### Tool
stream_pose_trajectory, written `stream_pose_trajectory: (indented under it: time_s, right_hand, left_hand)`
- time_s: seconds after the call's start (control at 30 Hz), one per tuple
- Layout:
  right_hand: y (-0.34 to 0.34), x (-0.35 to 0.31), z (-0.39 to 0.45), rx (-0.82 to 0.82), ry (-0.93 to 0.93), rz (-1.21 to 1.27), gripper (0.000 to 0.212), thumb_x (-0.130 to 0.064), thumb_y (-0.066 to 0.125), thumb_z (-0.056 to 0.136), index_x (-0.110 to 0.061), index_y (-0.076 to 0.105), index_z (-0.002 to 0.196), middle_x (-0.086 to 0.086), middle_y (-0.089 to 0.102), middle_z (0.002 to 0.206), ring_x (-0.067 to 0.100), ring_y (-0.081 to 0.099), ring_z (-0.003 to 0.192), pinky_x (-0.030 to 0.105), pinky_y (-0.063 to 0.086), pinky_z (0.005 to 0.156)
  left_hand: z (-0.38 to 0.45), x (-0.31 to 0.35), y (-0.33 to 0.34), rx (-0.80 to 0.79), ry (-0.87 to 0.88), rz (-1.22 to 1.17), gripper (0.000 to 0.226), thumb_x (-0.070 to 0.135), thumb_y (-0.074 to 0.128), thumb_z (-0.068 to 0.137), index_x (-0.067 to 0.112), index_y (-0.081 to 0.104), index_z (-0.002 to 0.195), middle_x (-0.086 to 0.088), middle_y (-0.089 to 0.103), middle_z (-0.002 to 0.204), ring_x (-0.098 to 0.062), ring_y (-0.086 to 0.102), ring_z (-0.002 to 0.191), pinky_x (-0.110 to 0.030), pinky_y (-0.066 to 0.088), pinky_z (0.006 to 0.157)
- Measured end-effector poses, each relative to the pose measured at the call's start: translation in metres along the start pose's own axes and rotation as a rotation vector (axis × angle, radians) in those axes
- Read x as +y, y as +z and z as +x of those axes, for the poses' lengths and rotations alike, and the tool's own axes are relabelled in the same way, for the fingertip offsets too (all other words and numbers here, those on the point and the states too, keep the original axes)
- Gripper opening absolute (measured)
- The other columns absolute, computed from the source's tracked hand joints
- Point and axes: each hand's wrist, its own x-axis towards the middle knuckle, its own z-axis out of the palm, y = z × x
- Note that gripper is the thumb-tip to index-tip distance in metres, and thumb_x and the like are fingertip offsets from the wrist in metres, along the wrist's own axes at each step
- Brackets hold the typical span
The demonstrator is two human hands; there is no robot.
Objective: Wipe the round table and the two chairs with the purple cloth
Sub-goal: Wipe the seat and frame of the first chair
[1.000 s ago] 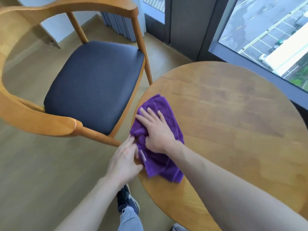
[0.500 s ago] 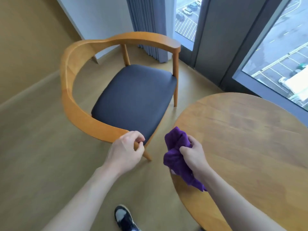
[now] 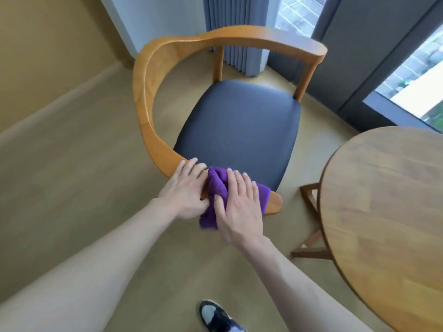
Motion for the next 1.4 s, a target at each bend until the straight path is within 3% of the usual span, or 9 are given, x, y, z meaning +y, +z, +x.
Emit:
stream_pose_trajectory:
  time_s: [0.1, 0.27, 0.47, 0.6, 0.73, 0.9, 1.0, 1.27, 1.4]
  right_hand:
    - [0.016, -0.006, 0.016, 0.088, 0.048, -0.193, 0.075, -0.056, 0.026, 0.092, -0.024, 0.028, 0.159, 0.001, 0.046, 0.152, 0.027, 0.032, 0.147, 0.045, 0.014, 0.124]
    - [0.017, -0.018, 0.043, 0.063, 0.076, -0.254, 0.065, -0.059, 0.033, 0.088, -0.031, 0.039, 0.146, -0.003, 0.062, 0.122, 0.025, 0.054, 0.117, 0.046, 0.032, 0.106]
    - [-0.011, 0.010, 0.033, -0.019, -0.015, -0.298, 0.068, -0.047, 0.040, 0.083, -0.026, 0.040, 0.148, -0.005, 0.065, 0.116, 0.024, 0.058, 0.111, 0.042, 0.040, 0.100]
    - [-0.030, 0.041, 0.023, 0.029, 0.178, -0.332, 0.071, -0.048, 0.038, 0.081, -0.025, 0.041, 0.148, -0.001, 0.064, 0.129, 0.026, 0.055, 0.121, 0.040, 0.035, 0.105]
    - [-0.015, 0.013, 0.026, 0.099, 0.363, -0.327, 0.071, -0.047, 0.042, 0.086, -0.017, 0.040, 0.150, 0.006, 0.062, 0.132, 0.029, 0.052, 0.121, 0.044, 0.030, 0.109]
    - [0.016, -0.028, 0.035, 0.107, 0.239, -0.249, 0.065, -0.049, 0.040, 0.093, -0.022, 0.042, 0.152, -0.003, 0.061, 0.135, 0.023, 0.051, 0.125, 0.045, 0.022, 0.118]
    - [0.008, -0.010, 0.026, 0.151, 0.166, -0.269, 0.063, -0.044, 0.042, 0.092, -0.018, 0.046, 0.149, 0.000, 0.065, 0.130, 0.025, 0.056, 0.118, 0.043, 0.029, 0.114]
    - [0.015, -0.017, 0.031, 0.267, 0.559, -0.272, 0.065, -0.042, 0.038, 0.091, -0.017, 0.044, 0.150, 0.004, 0.059, 0.138, 0.028, 0.039, 0.139, 0.046, 0.012, 0.124]
    - [0.039, -0.044, 0.034, 0.235, 0.334, -0.259, 0.063, -0.044, 0.040, 0.095, -0.018, 0.041, 0.153, 0.001, 0.059, 0.138, 0.026, 0.045, 0.134, 0.047, 0.013, 0.123]
  left_hand:
    - [0.006, -0.006, 0.004, -0.012, 0.044, -0.012, 0.078, 0.047, 0.029, 0.088, 0.015, 0.018, 0.158, -0.005, 0.016, 0.163, -0.028, -0.006, 0.156, -0.048, -0.008, 0.126]
    - [0.006, -0.012, 0.010, -0.001, 0.082, -0.100, 0.083, 0.036, 0.030, 0.079, 0.021, 0.016, 0.159, -0.002, 0.021, 0.160, -0.027, -0.006, 0.155, -0.048, -0.013, 0.125]
    - [0.006, -0.017, 0.010, 0.023, 0.094, -0.194, 0.072, 0.062, 0.031, 0.093, 0.025, 0.025, 0.154, 0.006, 0.022, 0.159, -0.021, -0.002, 0.155, -0.045, -0.012, 0.126]
    - [0.010, -0.017, 0.006, 0.000, 0.085, -0.110, 0.067, 0.062, 0.035, 0.090, 0.026, 0.028, 0.146, 0.002, 0.028, 0.153, -0.026, 0.007, 0.151, -0.050, -0.009, 0.125]
    - [0.019, -0.015, -0.005, -0.082, 0.111, 0.016, 0.064, 0.064, 0.029, 0.091, 0.025, 0.034, 0.141, -0.002, 0.040, 0.143, -0.030, 0.026, 0.141, -0.054, -0.004, 0.125]
    - [0.037, -0.026, -0.014, -0.167, 0.185, -0.028, 0.045, 0.054, 0.016, 0.094, 0.027, 0.044, 0.116, 0.000, 0.050, 0.118, -0.027, 0.045, 0.123, -0.047, 0.020, 0.116]
    - [0.042, -0.036, -0.011, -0.131, 0.247, -0.081, 0.045, 0.060, 0.021, 0.093, 0.031, 0.045, 0.118, 0.004, 0.052, 0.123, -0.023, 0.043, 0.124, -0.045, 0.020, 0.111]
    - [0.040, -0.035, -0.009, -0.142, 0.318, 0.084, 0.051, 0.056, 0.025, 0.099, 0.023, 0.044, 0.133, -0.003, 0.048, 0.136, -0.032, 0.042, 0.125, -0.052, 0.023, 0.107]
    - [0.041, -0.036, -0.012, -0.143, 0.322, 0.086, 0.041, 0.042, 0.023, 0.100, 0.020, 0.044, 0.127, -0.004, 0.050, 0.127, -0.030, 0.044, 0.115, -0.049, 0.026, 0.106]
